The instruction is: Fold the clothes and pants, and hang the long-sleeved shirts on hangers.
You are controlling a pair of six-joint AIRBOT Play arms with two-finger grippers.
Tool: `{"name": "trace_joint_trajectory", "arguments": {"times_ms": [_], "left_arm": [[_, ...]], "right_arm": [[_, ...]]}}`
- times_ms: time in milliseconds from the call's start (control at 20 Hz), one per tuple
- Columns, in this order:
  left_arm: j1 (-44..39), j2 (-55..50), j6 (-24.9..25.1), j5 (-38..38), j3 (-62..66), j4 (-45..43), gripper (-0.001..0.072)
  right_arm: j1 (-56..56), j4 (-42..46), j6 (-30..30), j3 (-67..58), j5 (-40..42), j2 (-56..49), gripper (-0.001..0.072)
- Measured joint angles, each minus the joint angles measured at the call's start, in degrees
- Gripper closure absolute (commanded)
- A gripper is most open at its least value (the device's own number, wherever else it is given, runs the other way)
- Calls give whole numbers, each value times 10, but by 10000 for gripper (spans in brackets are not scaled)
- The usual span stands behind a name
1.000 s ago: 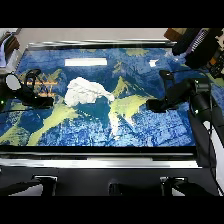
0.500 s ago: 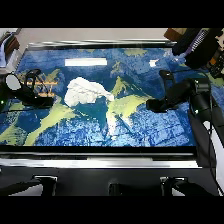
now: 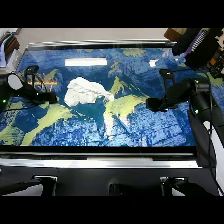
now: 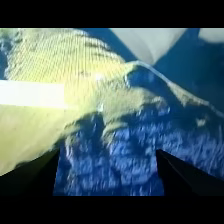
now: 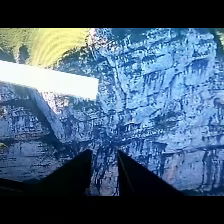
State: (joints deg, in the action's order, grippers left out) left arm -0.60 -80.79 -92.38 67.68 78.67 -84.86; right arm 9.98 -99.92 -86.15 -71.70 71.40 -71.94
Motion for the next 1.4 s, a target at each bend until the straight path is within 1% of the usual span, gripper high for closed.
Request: {"name": "trace_joint_trajectory", "arguments": {"times_ms": [100,200,350,450,500,550,600,700,850,900,1000,1050,1200,1350,1400], "left_arm": [[-6,-42,-14,-66,24,18,-13],[-15,-106,-23,-108,55,29,-13],[-28,-205,-28,-127,93,38,-13],[-34,-250,-35,-125,107,38,-11],[-37,-264,-36,-123,112,38,124],[-39,-274,-38,-122,116,39,421],[-40,-282,-37,-120,122,38,688],[-43,-291,-30,-76,137,45,694],[-53,-278,-5,27,151,52,696],[-59,-259,1,59,153,50,695],[-82,-208,3,80,145,68,695],[-100,-181,0,103,129,78,696],[-175,-87,-34,124,35,109,695],[-264,-18,-80,103,-80,143,692],[-291,-3,-97,88,-111,145,647]], "right_arm": [[0,0,9,0,-1,0,419],[0,-1,18,0,0,0,419],[0,-1,28,0,0,0,417],[0,-1,35,0,1,0,383],[0,-1,40,0,1,0,383],[0,-1,45,0,2,0,382],[0,-2,52,0,1,0,382],[0,-1,64,0,3,0,382],[0,-1,75,0,16,7,382],[0,-1,78,0,20,14,382],[0,-1,80,0,28,34,382],[0,-1,80,0,31,46,382],[0,0,77,0,47,89,382],[0,0,77,0,76,130,382],[0,1,76,0,86,143,382]]}}
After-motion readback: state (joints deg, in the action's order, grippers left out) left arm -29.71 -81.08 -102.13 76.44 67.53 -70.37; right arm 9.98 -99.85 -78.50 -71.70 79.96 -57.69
